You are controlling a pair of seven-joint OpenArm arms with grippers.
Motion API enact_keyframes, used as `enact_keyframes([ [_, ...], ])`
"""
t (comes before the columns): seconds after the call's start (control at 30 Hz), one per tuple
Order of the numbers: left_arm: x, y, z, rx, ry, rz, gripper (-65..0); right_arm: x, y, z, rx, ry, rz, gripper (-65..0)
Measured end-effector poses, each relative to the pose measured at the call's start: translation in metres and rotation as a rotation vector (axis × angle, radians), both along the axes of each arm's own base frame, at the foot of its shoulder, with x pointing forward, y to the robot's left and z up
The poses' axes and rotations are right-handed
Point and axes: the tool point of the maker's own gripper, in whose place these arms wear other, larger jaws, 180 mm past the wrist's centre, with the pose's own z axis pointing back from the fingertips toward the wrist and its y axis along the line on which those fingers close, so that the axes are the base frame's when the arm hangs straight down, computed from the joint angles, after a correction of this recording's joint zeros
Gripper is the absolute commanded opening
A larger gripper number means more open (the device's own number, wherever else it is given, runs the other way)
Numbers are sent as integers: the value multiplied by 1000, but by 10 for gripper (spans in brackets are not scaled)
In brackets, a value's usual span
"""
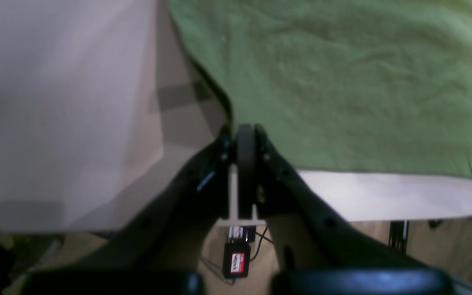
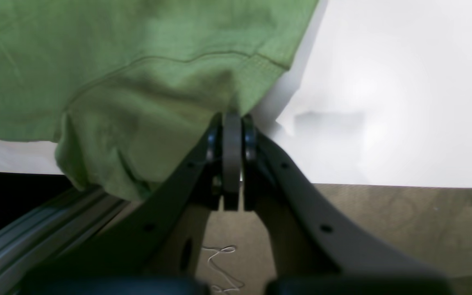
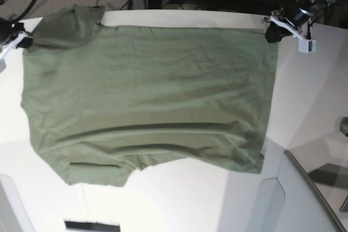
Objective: Layout the t-shirt on the table in an organized manner, then fold the t-shirt properly
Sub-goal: 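Hold the shirt corners with both grippers and stretch the collar edge taut, then lower the shirt edge with both grippers onto the table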
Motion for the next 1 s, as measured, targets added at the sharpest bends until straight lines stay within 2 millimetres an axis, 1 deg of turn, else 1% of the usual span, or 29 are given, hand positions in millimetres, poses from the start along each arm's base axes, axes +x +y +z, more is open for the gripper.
enact_keyframes([
  [0.17, -9, 3, -1, 5, 14, 10, -650, 0, 0, 0, 0, 0, 0, -648],
  [0.27, -15, 1, 1, 9, 21, -3, -650, 0, 0, 0, -2, 3, 2, -648],
  [0.37, -16, -5, 6, 7, 8, -10, -650, 0, 2, 0, 1, 5, 8, -648],
  [0.57, -5, -11, 19, 16, -32, -32, -650, 3, 2, 1, 0, 0, 13, -647],
  [0.67, 7, -14, 33, 28, -78, -55, -650, 13, -7, 8, -20, -16, 18, -647],
  [0.73, 15, -15, 39, 28, -103, -60, -650, 22, -12, 13, -34, -35, 20, -647],
  [0.83, 24, -15, 40, 26, -113, -59, -650, 25, -11, 14, -29, -16, 28, -647],
  [0.87, 24, -17, 37, 24, -82, -73, -650, 28, -12, 14, -27, -14, 29, -647],
  [0.93, 30, -18, 33, 23, -52, -87, -650, 38, -14, 15, -14, -28, 22, -647],
  [1.0, 43, -21, 37, 14, -77, -85, -650, 48, -16, 15, 0, -40, 14, -647],
])
